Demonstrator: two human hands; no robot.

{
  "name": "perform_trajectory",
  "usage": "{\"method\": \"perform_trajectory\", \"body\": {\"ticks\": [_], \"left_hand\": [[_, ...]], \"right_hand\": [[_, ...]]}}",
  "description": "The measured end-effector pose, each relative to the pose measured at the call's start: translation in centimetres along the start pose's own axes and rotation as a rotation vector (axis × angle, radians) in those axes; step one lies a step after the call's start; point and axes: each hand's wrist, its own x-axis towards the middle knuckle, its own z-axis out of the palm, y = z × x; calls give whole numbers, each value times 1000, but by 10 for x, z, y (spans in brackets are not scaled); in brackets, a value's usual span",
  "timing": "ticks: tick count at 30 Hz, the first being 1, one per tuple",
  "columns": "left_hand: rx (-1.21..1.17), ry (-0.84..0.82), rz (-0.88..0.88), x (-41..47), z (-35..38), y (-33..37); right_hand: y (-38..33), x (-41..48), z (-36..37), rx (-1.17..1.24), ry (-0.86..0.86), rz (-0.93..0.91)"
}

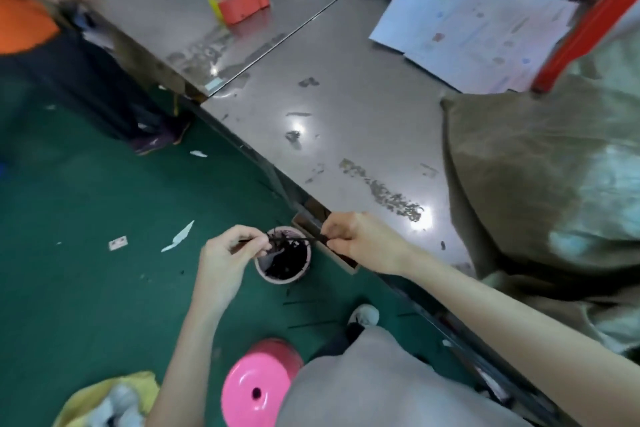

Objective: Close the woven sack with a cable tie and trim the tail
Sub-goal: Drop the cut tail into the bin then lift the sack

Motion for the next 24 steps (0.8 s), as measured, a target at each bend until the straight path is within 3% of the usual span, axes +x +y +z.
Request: {"method": "perform_trajectory", "body": {"ticks": [5, 11, 24], "left_hand": [[123, 102, -44, 19, -43, -28], [300, 96, -132, 67, -61, -76], [571, 180, -277, 118, 5, -166]], "right_hand": [[3, 23, 0, -18, 58, 57], [14, 35, -13, -62, 95, 96], [35, 34, -29, -127, 161, 172]]}}
